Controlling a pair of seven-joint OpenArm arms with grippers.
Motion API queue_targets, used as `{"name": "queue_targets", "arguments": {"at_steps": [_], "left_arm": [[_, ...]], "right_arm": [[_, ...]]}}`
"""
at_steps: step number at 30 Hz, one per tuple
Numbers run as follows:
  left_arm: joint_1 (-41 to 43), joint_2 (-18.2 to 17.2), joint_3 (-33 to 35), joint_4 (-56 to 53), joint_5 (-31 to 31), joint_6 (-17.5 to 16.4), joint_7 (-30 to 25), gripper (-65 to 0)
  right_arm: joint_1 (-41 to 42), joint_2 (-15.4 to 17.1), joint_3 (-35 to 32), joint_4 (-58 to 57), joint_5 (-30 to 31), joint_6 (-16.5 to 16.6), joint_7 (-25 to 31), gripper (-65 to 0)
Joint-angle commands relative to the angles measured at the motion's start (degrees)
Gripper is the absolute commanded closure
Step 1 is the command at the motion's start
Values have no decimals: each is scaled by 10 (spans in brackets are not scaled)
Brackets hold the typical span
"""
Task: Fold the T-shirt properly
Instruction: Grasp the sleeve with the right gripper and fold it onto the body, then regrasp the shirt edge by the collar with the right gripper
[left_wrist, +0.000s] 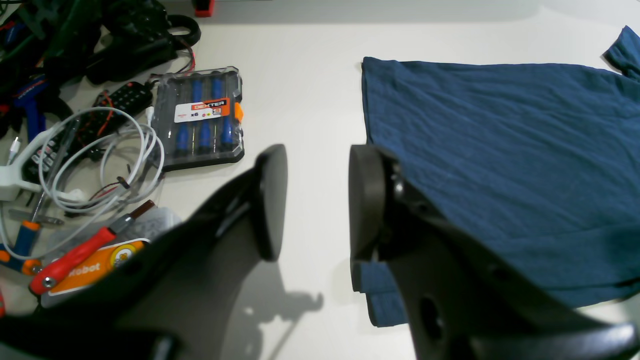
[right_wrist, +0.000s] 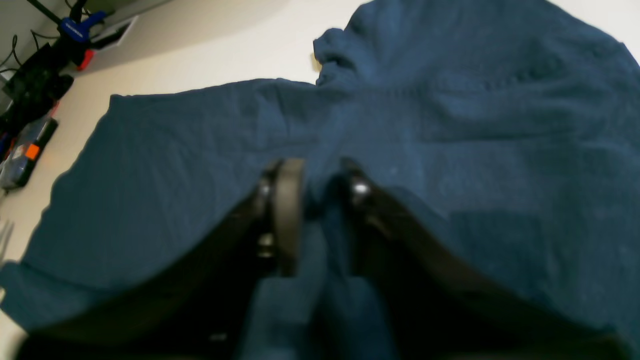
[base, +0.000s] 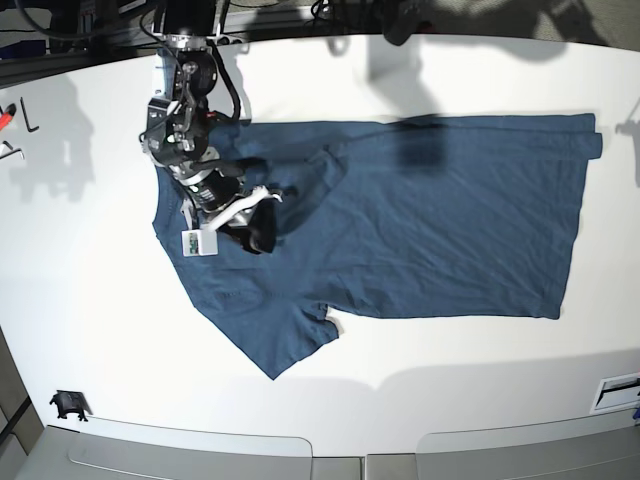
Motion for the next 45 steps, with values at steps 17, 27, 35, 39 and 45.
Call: {"name": "queue_targets", "arguments": {"at_steps": [17, 27, 35, 39, 45], "left_arm": [[15, -14, 33, 8, -44, -3, -6, -190], [-2, -6, 238, 8, 39, -3, -7, -126], [-40, 39, 279, 8, 156, 27, -39, 0], [-41, 48, 279, -8, 181, 83, -78, 0], [-42, 48, 279, -75, 181, 84, -80, 0]], "right_arm": [[43, 2, 0, 171, 15, 5, -199, -248], [-37, 5, 10, 207, -17, 6, -229, 0], [-72, 5, 103, 207, -47, 5, -198, 0], [-78, 5, 148, 191, -47, 5, -186, 0], [-78, 10, 159, 122, -47, 5, -183, 0]]}}
